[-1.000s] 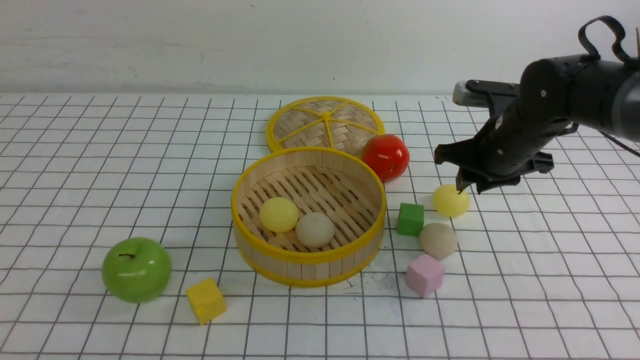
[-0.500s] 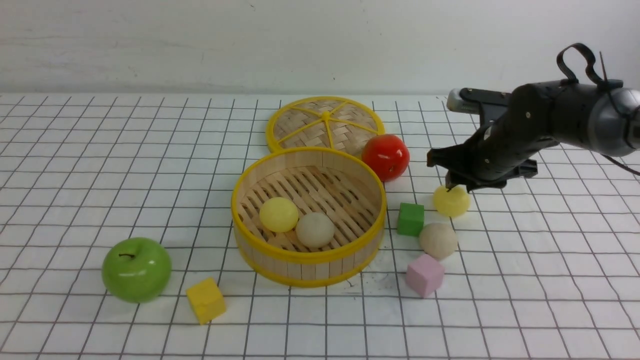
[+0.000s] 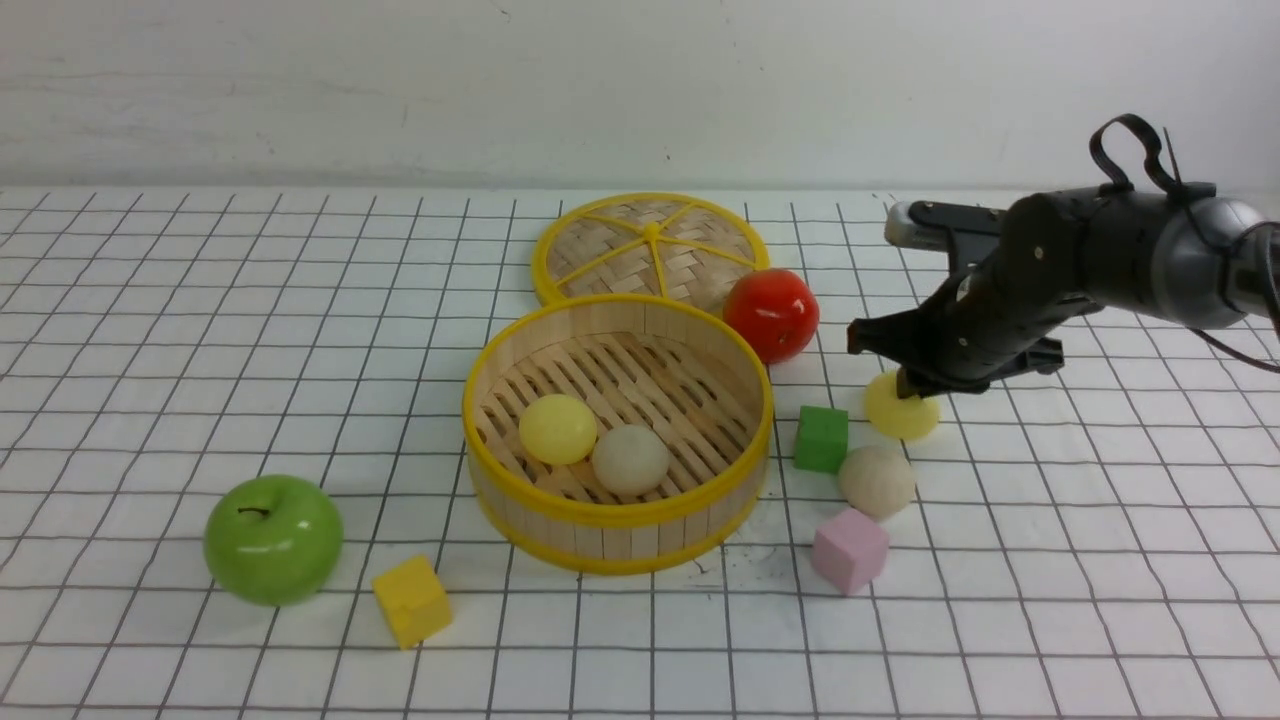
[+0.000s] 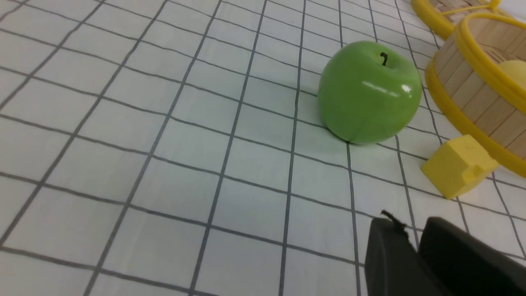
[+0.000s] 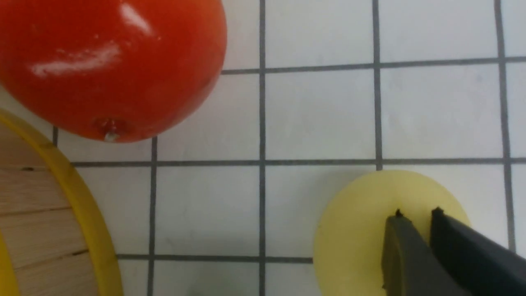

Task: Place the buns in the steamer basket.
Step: Use the right arm to grab a steamed stuffed bun, then use the right arm to put the steamed stuffed bun into the steamer

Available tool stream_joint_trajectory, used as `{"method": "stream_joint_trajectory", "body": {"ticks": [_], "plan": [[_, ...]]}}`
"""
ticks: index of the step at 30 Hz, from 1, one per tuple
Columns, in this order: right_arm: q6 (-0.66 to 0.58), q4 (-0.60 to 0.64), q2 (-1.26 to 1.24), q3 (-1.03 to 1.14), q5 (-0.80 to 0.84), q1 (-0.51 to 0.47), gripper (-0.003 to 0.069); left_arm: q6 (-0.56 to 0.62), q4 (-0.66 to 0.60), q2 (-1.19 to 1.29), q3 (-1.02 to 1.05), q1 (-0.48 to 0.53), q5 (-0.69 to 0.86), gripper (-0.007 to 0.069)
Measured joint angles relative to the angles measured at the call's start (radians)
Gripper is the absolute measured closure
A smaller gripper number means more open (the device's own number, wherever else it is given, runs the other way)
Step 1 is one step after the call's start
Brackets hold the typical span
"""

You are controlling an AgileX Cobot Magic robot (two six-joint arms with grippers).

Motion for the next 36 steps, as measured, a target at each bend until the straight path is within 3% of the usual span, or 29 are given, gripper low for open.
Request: {"method": "stream_joint_trajectory", "body": {"ticks": [1, 14, 22, 29, 36], "plan": [[0.000, 0.000, 0.000, -0.001, 0.002, 0.000, 0.0654, 0.001, 0.000, 0.000, 0.000, 0.000, 0.000, 0.0513], [0.000, 0.007, -0.070, -0.001, 0.051, 0.000, 0.0659, 0.001, 0.000, 0.000, 0.000, 0.000, 0.000, 0.0501], [-0.048, 0.118, -0.181, 0.000, 0.060, 0.016, 0.0659, 0.001, 0.000, 0.000, 0.000, 0.000, 0.000, 0.0490], [-0.200, 0.320, -0.193, 0.000, 0.063, 0.121, 0.0659, 0.001, 0.000, 0.000, 0.000, 0.000, 0.000, 0.0480], [-0.287, 0.386, -0.193, 0.000, 0.030, 0.232, 0.0659, 0.001, 0.000, 0.000, 0.000, 0.000, 0.000, 0.0475]]}}
